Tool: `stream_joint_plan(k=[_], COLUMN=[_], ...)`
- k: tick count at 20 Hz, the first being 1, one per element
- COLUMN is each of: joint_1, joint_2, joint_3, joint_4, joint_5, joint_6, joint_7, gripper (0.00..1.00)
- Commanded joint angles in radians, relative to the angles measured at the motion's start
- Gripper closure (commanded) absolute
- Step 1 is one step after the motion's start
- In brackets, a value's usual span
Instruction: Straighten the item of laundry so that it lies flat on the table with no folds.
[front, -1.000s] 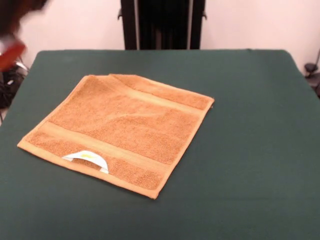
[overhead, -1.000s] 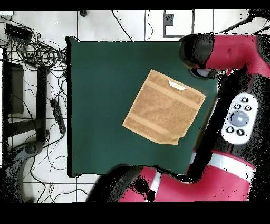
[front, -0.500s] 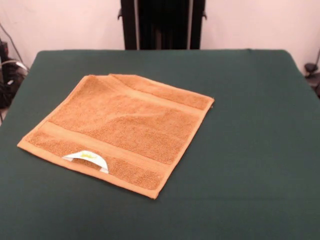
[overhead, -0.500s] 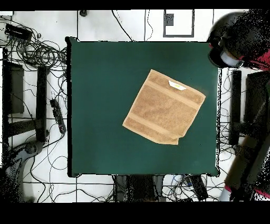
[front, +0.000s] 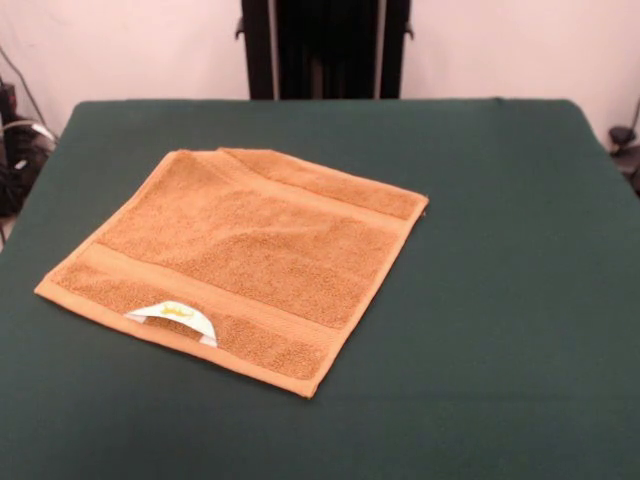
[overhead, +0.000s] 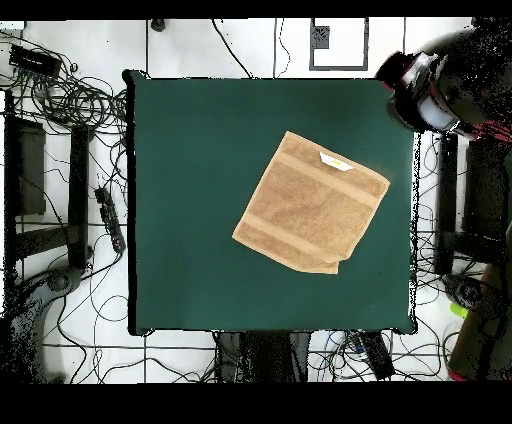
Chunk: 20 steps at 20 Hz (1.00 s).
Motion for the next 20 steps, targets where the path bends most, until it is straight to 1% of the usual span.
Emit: stream_joint_plan(k=[1, 3, 6, 10, 15, 17, 20], joint_1=[0.009, -0.011, -0.047, -0.076, -0.092, -0.112, -0.145], joint_2=[-0.020, -0.034, -0.047, -0.053, -0.041, -0.041, -0.007], joint_3=[0.164, 0.184, 0.225, 0.259, 0.264, 0.278, 0.310], joint_4=[0.370, 0.429, 0.511, 0.583, 0.604, 0.621, 0.616], joint_5=[-0.058, -0.072, -0.081, -0.133, -0.232, -0.257, -0.310], joint_6=[-0.162, -0.226, -0.303, -0.392, -0.440, -0.463, -0.541], joint_7=[-0.357, -0.364, -0.343, -0.326, -0.295, -0.293, -0.280], gripper=[1.00, 1.00, 1.00, 1.00, 1.00, 1.00, 1.00])
